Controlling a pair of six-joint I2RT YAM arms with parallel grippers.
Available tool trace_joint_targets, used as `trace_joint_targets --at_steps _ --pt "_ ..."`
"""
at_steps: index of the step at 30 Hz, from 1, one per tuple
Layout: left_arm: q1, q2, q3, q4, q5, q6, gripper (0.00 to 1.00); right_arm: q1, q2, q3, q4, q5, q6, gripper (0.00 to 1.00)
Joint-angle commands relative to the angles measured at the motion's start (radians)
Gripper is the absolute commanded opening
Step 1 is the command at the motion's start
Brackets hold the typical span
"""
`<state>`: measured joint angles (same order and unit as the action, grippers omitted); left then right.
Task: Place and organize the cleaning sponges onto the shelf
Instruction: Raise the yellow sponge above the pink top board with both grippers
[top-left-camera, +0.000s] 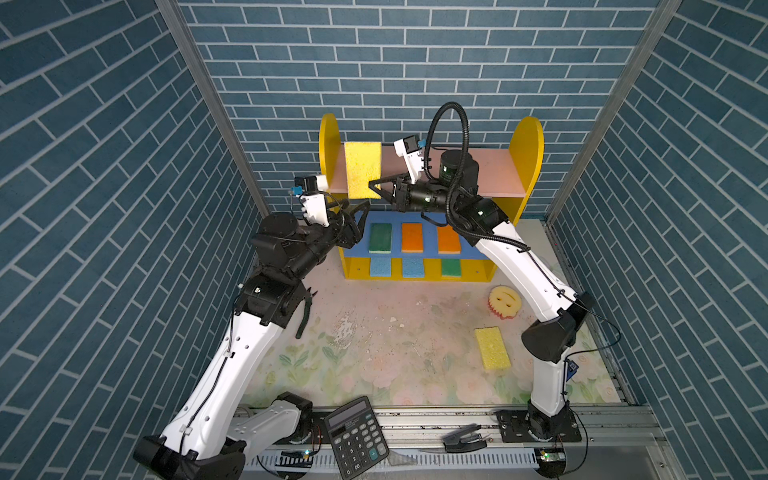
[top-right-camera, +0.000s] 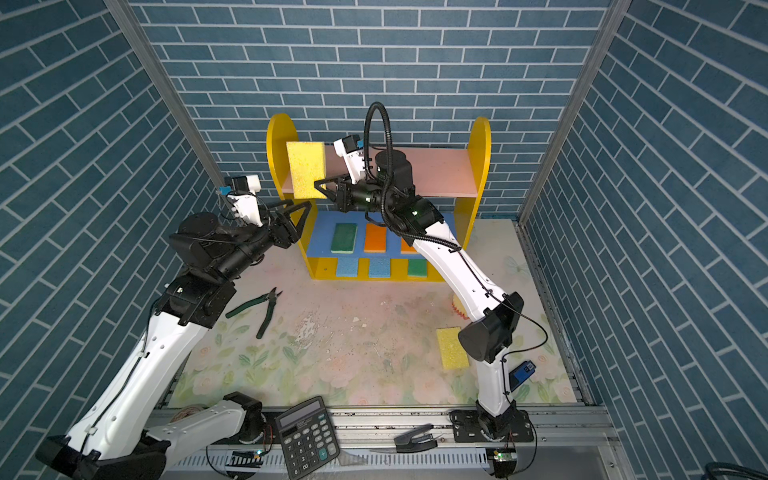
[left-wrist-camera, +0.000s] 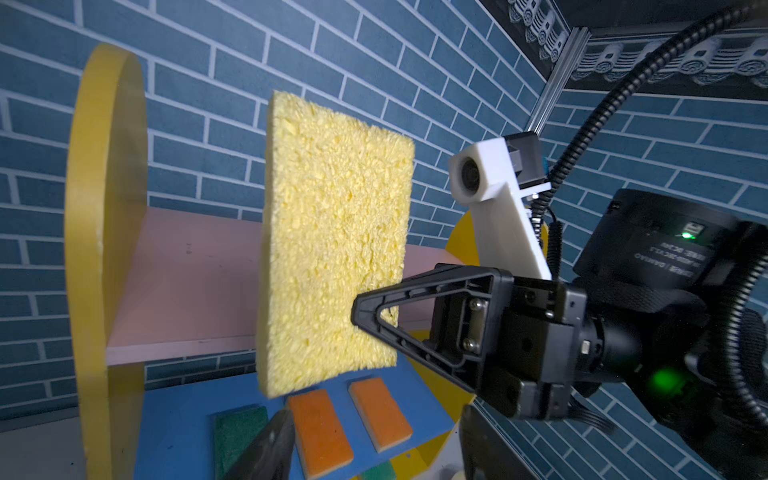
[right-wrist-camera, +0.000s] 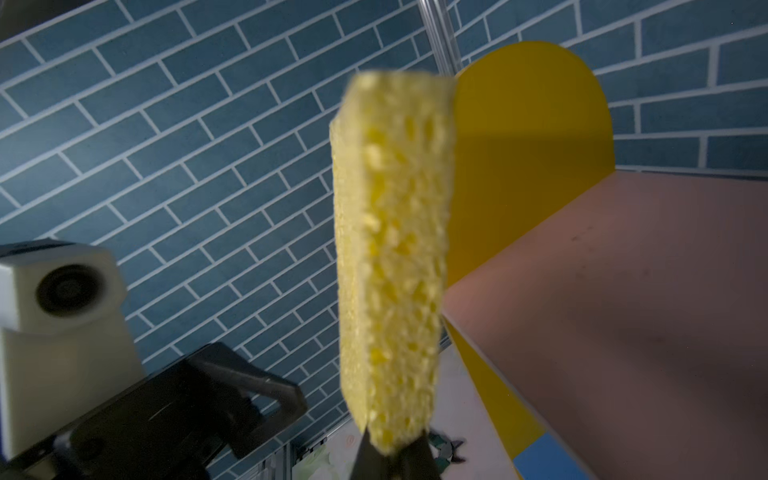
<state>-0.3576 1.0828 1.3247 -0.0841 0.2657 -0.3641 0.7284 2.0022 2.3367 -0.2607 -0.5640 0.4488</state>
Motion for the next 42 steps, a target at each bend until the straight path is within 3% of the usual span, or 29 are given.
trace_joint_targets --at_steps 1,5,20,30,42 --pt "0.015 -0.012 0.034 0.034 -0.023 0.026 0.64 -0.028 0.090 0.179 -0.123 0.036 0.036 0.00" --pt "0.030 -0.036 0.028 -0.010 -0.075 0.039 0.64 -0.052 0.177 0.305 -0.175 0.064 0.097 0.00" --pt "0.071 -0.117 -0.083 -0.079 -0.141 0.021 0.65 -0.067 0.258 0.312 -0.157 0.044 0.200 0.00" --pt "0.077 -0.091 -0.098 -0.067 -0.126 -0.010 0.65 -0.049 0.198 0.304 -0.181 0.005 0.202 0.00" --pt "0.092 0.002 -0.007 -0.064 -0.096 -0.006 0.64 0.017 0.089 0.235 -0.287 0.104 0.208 0.00"
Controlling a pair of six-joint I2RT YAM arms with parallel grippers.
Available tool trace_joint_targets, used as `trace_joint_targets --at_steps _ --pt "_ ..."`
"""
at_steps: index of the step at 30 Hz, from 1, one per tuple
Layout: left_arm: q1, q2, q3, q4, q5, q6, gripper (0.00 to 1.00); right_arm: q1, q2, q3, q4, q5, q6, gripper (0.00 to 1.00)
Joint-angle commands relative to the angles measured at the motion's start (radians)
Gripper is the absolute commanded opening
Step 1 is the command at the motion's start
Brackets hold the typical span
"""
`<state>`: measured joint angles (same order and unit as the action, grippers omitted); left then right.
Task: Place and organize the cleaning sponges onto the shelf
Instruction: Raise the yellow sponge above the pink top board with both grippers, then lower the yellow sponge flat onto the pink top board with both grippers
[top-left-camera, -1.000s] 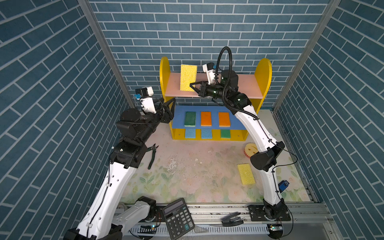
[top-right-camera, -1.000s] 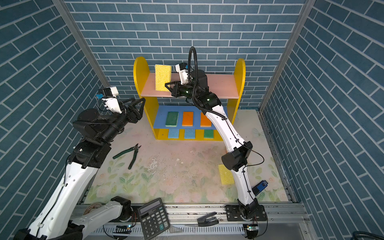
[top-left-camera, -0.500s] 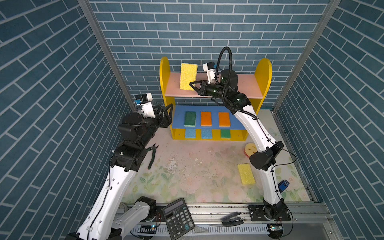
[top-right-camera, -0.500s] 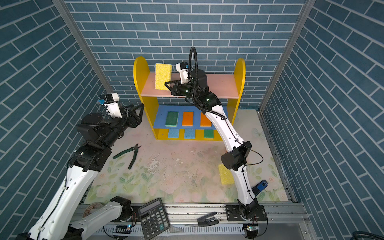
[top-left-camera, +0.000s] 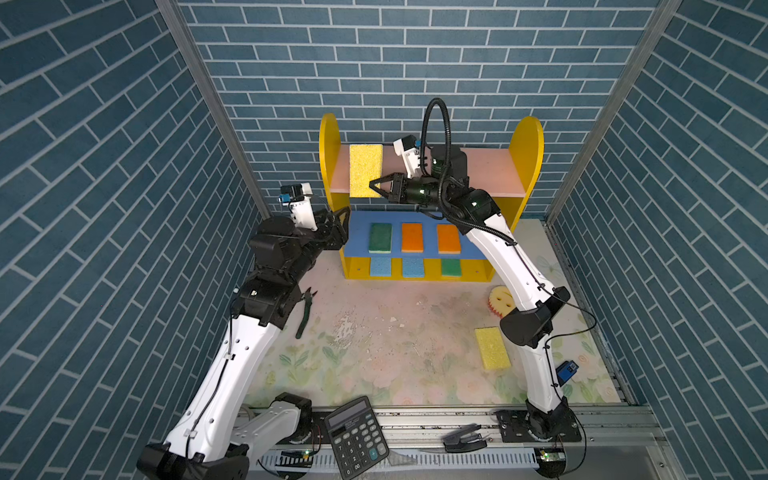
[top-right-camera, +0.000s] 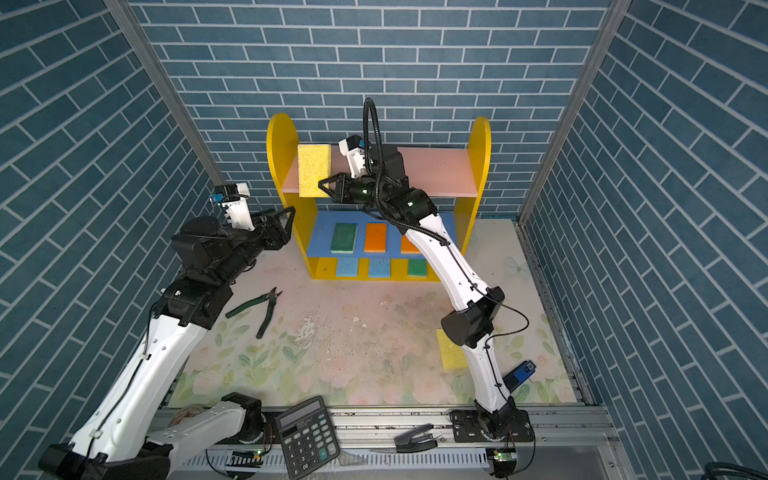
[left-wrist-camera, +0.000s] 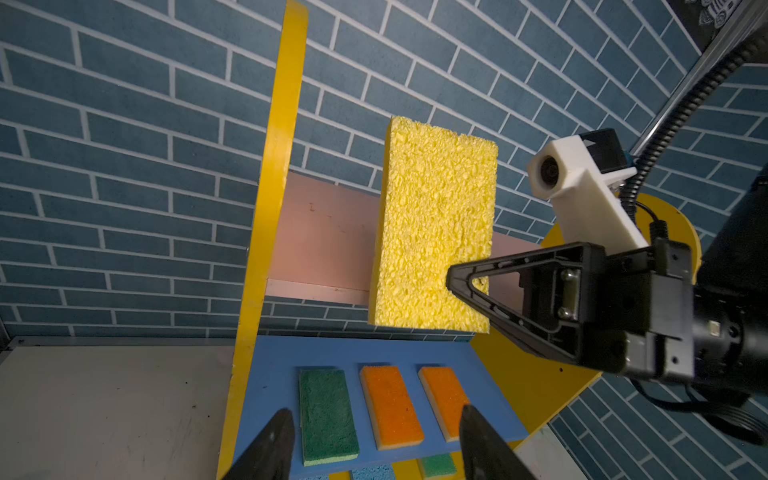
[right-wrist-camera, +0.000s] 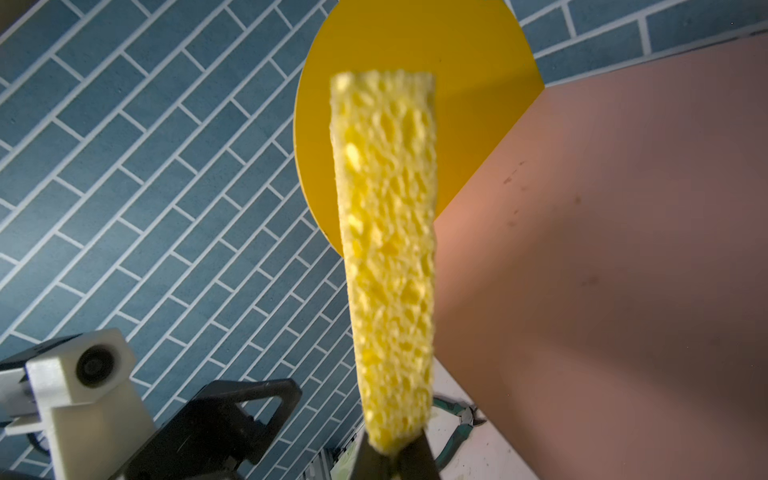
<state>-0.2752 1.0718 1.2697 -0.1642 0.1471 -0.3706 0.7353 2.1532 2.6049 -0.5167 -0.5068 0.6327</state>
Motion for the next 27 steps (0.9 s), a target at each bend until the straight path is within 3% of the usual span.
trace_joint_targets --at_steps 1,9,18,27 --pt "0.012 0.026 0.057 0.020 0.031 -0.001 0.64 0.010 -0.068 -0.045 -0.039 0.085 0.034 0.00" --pt "0.027 0.113 0.129 0.045 0.102 -0.021 0.63 0.010 -0.072 -0.089 -0.019 0.252 0.095 0.00" --pt "0.031 0.148 0.131 0.063 0.169 -0.060 0.59 -0.007 -0.030 -0.088 0.031 0.270 0.196 0.01" --pt "0.031 0.188 0.104 0.126 0.231 -0.121 0.59 -0.009 -0.003 -0.084 0.048 0.292 0.237 0.26"
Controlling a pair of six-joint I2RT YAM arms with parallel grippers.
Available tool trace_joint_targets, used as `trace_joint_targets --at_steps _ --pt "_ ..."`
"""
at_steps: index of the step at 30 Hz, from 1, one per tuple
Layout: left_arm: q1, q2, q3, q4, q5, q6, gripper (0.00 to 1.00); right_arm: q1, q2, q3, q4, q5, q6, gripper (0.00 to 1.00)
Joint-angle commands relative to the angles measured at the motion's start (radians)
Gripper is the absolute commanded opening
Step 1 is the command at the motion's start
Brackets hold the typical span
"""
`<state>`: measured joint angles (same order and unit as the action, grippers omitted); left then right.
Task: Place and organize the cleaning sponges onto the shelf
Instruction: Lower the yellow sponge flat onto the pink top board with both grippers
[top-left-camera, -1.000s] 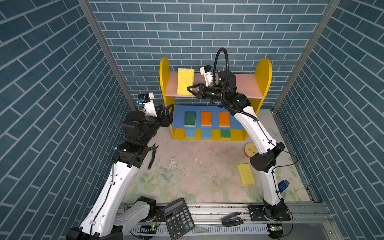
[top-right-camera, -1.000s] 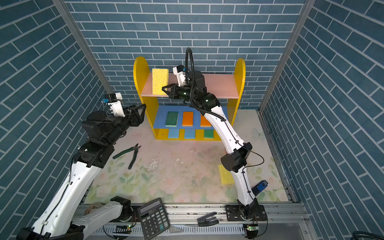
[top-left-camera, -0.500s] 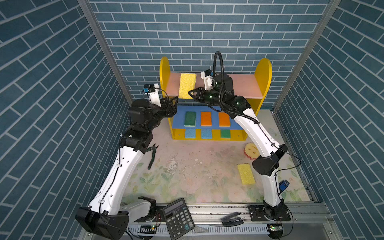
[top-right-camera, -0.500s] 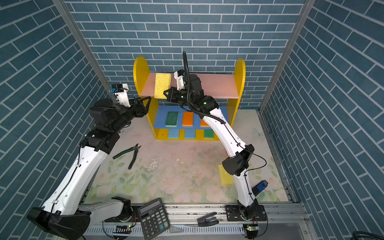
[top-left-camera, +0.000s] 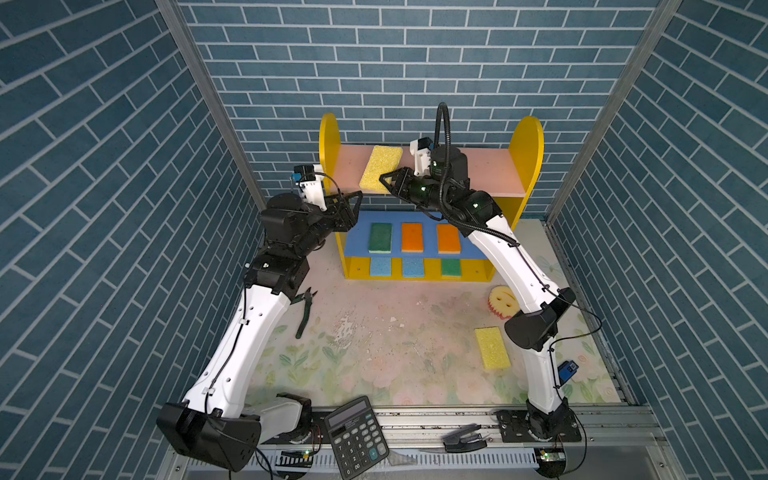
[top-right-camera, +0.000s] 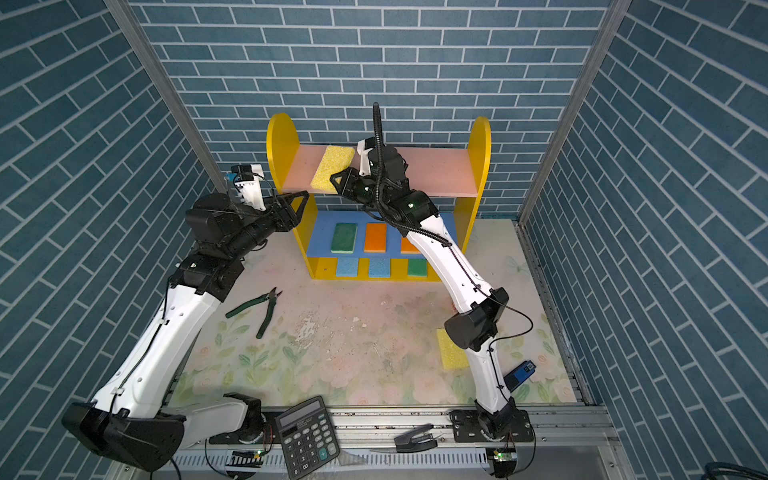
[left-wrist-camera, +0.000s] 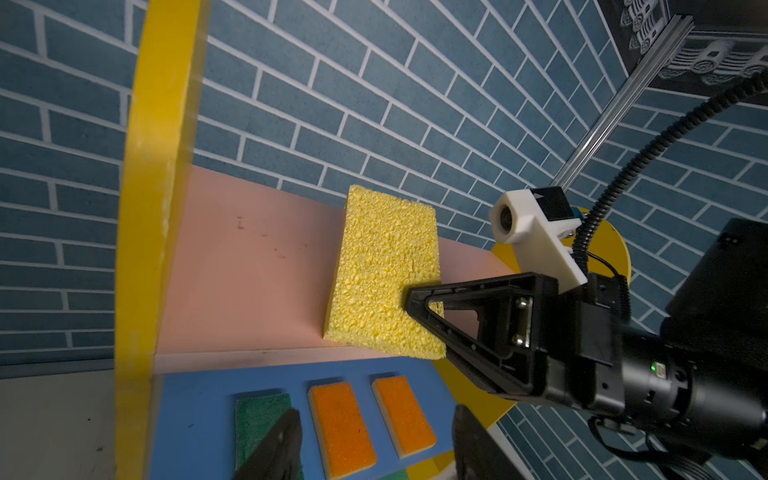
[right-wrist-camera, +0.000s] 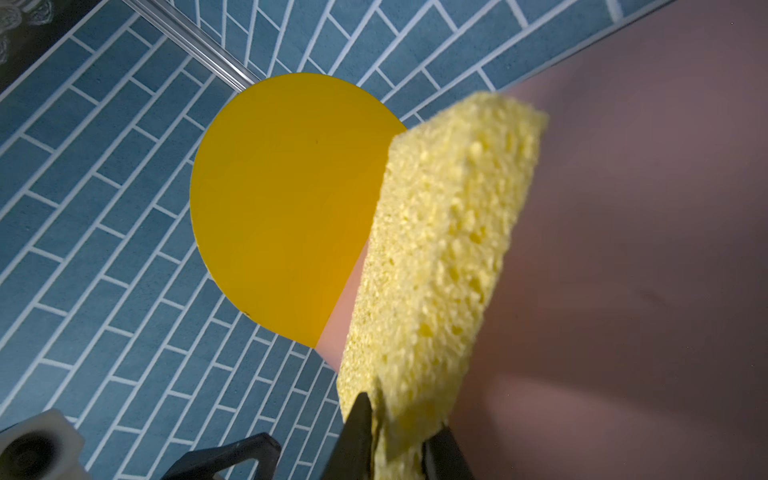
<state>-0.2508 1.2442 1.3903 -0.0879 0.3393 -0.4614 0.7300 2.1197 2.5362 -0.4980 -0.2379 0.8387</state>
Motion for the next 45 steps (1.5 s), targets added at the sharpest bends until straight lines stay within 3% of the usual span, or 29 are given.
trace_joint_targets --at_steps 1,11,19,28,37,45 --pt "0.007 0.021 -0.017 0.056 0.043 -0.036 0.58 -0.003 0.032 -0.015 0.027 0.026 0.031 0.28" --pt "0.007 0.068 0.006 0.089 0.072 -0.072 0.58 -0.004 0.044 0.015 -0.010 0.064 0.008 0.43" --pt "0.007 0.173 0.169 0.034 0.124 -0.063 0.48 -0.003 0.011 0.000 -0.030 0.123 -0.046 0.58" --pt "0.008 0.207 0.194 0.050 0.099 -0.065 0.46 -0.004 -0.060 -0.086 -0.042 0.219 -0.116 0.55" --pt "0.007 0.260 0.211 0.093 0.144 -0.127 0.45 -0.003 -0.030 0.046 -0.257 0.352 -0.257 0.65" --pt "0.005 0.267 0.213 0.108 0.156 -0.150 0.42 -0.004 -0.042 0.041 -0.298 0.465 -0.346 0.67"
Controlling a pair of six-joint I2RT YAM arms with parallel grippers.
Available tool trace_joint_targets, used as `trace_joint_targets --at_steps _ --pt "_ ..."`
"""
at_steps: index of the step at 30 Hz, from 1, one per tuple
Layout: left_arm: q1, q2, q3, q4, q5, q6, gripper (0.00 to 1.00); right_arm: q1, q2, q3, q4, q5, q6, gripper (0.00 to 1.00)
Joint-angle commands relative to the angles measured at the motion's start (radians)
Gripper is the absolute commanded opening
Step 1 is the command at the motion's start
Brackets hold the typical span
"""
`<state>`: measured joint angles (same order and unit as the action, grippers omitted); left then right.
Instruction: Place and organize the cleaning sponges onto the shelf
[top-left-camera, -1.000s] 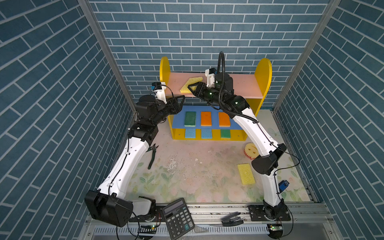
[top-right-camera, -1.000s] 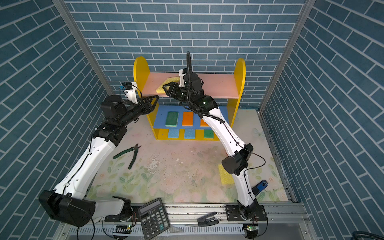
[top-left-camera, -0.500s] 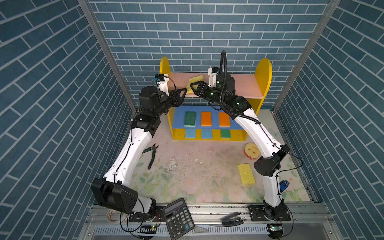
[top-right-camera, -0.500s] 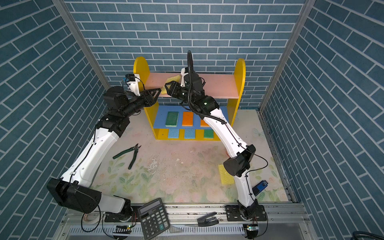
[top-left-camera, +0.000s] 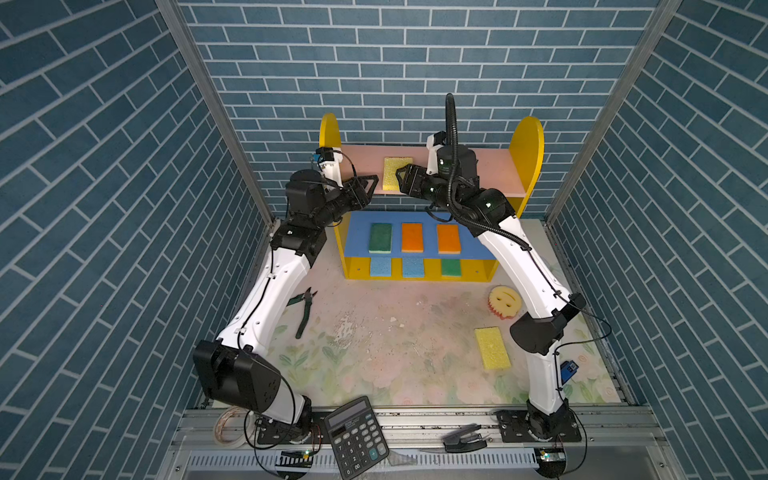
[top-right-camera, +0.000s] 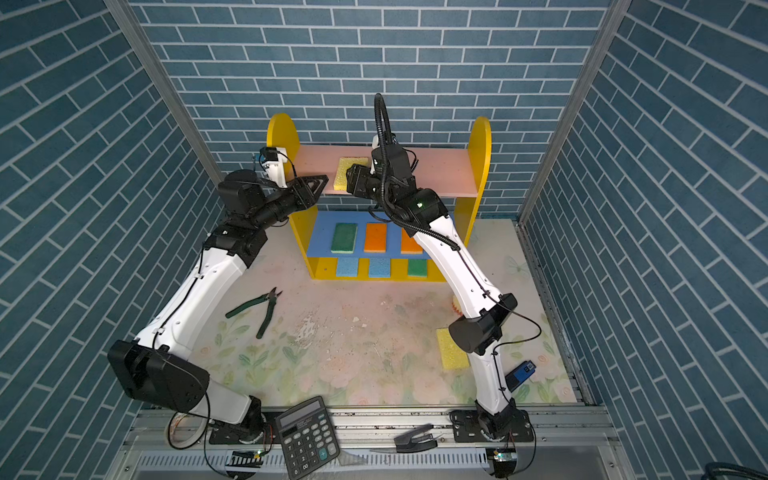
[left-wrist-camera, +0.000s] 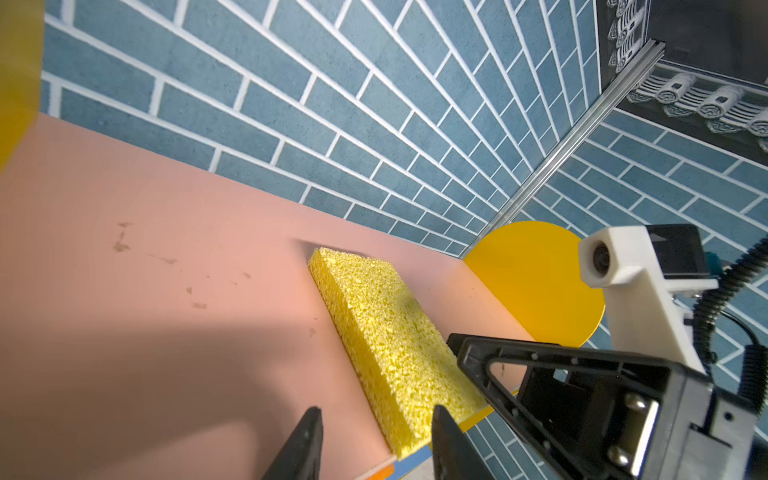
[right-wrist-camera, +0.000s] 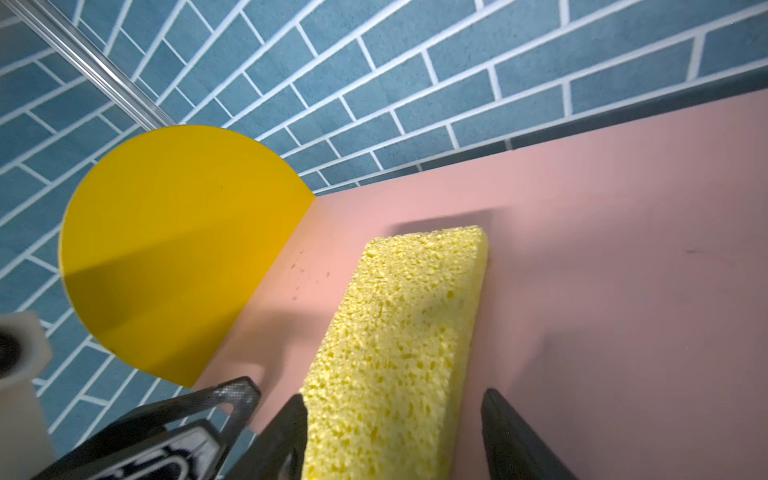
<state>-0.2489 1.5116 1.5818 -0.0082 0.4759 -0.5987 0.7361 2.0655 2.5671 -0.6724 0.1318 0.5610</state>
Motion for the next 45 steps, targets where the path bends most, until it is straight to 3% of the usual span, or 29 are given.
trace_joint_targets --at_steps 1,4,8,16,25,32,45 --pt "0.003 0.000 0.022 0.028 0.021 -0.014 0.41 -0.012 0.012 0.011 -0.123 0.105 -0.078 0.67" --pt "0.000 -0.004 0.023 0.027 0.026 -0.015 0.41 -0.014 0.012 0.014 -0.102 0.097 -0.108 0.63" --pt "-0.012 -0.007 0.018 0.028 0.026 -0.017 0.40 -0.014 0.034 0.028 -0.082 0.032 -0.097 0.47" --pt "-0.021 -0.014 0.003 0.022 0.022 -0.015 0.40 -0.014 0.102 0.084 -0.077 -0.130 -0.005 0.45" --pt "-0.021 -0.059 0.001 -0.015 -0.035 0.045 0.40 0.015 0.120 0.086 -0.028 -0.162 0.053 0.31" --pt "-0.017 -0.123 -0.015 -0.052 -0.104 0.118 0.41 0.020 0.178 0.096 0.006 -0.159 0.083 0.31" --pt "0.008 -0.172 -0.091 -0.065 -0.098 0.110 0.41 0.020 0.203 0.116 0.034 -0.136 0.102 0.33"
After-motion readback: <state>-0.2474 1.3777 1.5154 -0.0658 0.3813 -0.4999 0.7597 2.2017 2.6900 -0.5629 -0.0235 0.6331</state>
